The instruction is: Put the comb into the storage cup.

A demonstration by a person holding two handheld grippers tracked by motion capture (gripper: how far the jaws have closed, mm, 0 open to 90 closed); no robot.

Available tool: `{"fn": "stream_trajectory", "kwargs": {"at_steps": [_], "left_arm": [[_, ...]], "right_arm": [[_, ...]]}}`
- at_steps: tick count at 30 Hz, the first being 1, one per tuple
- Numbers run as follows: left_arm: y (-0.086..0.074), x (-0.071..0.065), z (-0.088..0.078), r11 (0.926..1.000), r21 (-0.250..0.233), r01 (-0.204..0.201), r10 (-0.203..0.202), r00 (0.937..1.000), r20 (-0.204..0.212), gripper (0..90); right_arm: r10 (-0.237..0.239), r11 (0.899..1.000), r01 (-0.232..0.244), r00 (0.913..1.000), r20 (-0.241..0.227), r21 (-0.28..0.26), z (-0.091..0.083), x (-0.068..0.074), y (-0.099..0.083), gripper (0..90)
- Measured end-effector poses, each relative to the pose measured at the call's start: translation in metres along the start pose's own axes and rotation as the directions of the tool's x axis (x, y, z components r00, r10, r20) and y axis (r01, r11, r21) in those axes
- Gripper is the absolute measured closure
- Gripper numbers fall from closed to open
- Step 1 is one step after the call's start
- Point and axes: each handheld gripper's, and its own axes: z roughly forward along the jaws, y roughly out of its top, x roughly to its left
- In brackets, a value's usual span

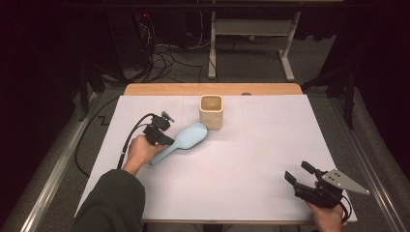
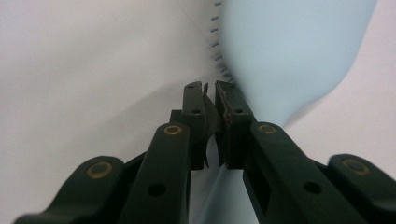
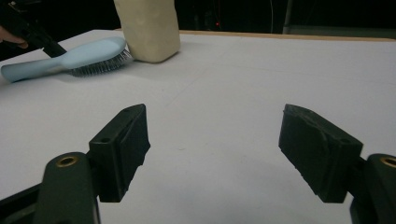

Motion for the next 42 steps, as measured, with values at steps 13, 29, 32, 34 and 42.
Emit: {"fn": "stream_trajectory", "kwargs": {"at_steps": [13, 29, 32, 34, 42], "left_arm": [[-0.02, -0.014, -0.003, 0.9991, -0.042, -0.003, 0.002, 1.0, -0.009, 82.7], [-0.034, -0.022, -0.009, 0.9963, -0.086, 0.003, -0.005, 0.9996, -0.026, 73.9], [-0.036, -0.023, -0.013, 0.9952, -0.098, 0.009, -0.013, 0.9992, -0.039, 67.0], [-0.037, -0.023, -0.017, 0.9935, -0.112, 0.02, -0.024, 0.9992, -0.032, 62.9], [-0.039, -0.033, -0.026, 0.9902, -0.136, 0.031, -0.034, 0.9992, -0.022, 50.9]], "right_arm": [[-0.005, 1.0, 0.005, 1.0, 0.0, 0.001, 0.001, 0.001, 0.0, 25.4], [-0.007, 1.0, 0.007, 1.0, -0.002, 0.001, 0.001, 0.001, 0.0, 25.4], [-0.006, 1.0, 0.006, 1.0, 0.0, 0.002, 0.001, 0.001, 0.0, 25.4], [-0.006, 1.0, 0.006, 1.0, -0.001, 0.001, 0.001, 0.001, 0.0, 25.4], [-0.006, 1.0, 0.006, 1.0, -0.003, 0.001, 0.001, 0.001, 0.0, 25.4]]}}
